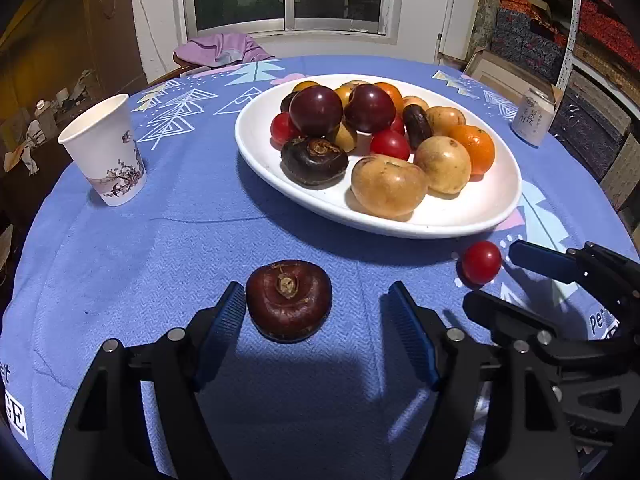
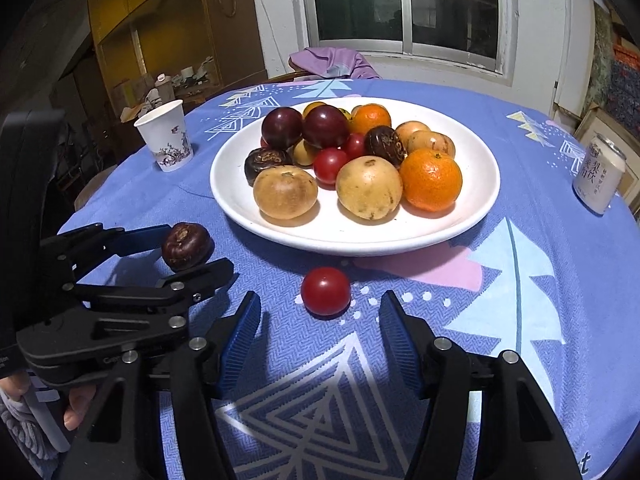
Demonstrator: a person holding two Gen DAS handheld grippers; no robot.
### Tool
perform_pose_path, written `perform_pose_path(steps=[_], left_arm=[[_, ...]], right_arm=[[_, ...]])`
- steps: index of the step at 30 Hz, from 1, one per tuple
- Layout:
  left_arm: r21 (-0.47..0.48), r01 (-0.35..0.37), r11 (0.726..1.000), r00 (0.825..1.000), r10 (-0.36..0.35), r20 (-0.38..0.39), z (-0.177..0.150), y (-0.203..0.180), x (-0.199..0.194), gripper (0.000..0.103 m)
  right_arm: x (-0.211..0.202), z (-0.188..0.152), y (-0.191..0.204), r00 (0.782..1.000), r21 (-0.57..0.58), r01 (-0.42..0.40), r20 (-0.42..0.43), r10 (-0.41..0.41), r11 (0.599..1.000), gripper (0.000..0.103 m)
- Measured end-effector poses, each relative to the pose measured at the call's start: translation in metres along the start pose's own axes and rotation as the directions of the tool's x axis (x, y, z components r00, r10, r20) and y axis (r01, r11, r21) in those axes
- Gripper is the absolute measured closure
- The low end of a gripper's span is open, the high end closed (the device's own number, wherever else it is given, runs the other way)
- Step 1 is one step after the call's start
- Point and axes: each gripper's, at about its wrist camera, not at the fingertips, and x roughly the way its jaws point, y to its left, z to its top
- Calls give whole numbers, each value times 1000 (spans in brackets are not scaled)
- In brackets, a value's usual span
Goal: Organize fruits
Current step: 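Grasp a dark purple fruit with the left tool while the right tool grasps a red tomato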
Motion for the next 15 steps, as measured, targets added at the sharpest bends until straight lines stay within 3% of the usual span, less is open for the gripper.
perform_pose_path(steps=[4,5,7,15], left_arm=[[12,-1,1000,1000,1,12,0,-2,-2,32],[16,-4,1000,1000,3,12,-1,-2,-2,33],[24,-13,1000,1000,12,12,-1,-2,-3,46],[22,-7,1000,1000,7,-9,-2,1,0,47]], right_arm=[[4,1,-1,1000,6,-20,-15,21,1000,59],[4,1,-1,1000,8,-22,-16,22,1000,59],[3,2,-2,1000,13,-23,-10,23,1000,62],[6,6,-5,1000,24,-20,-6,20,1000,62]])
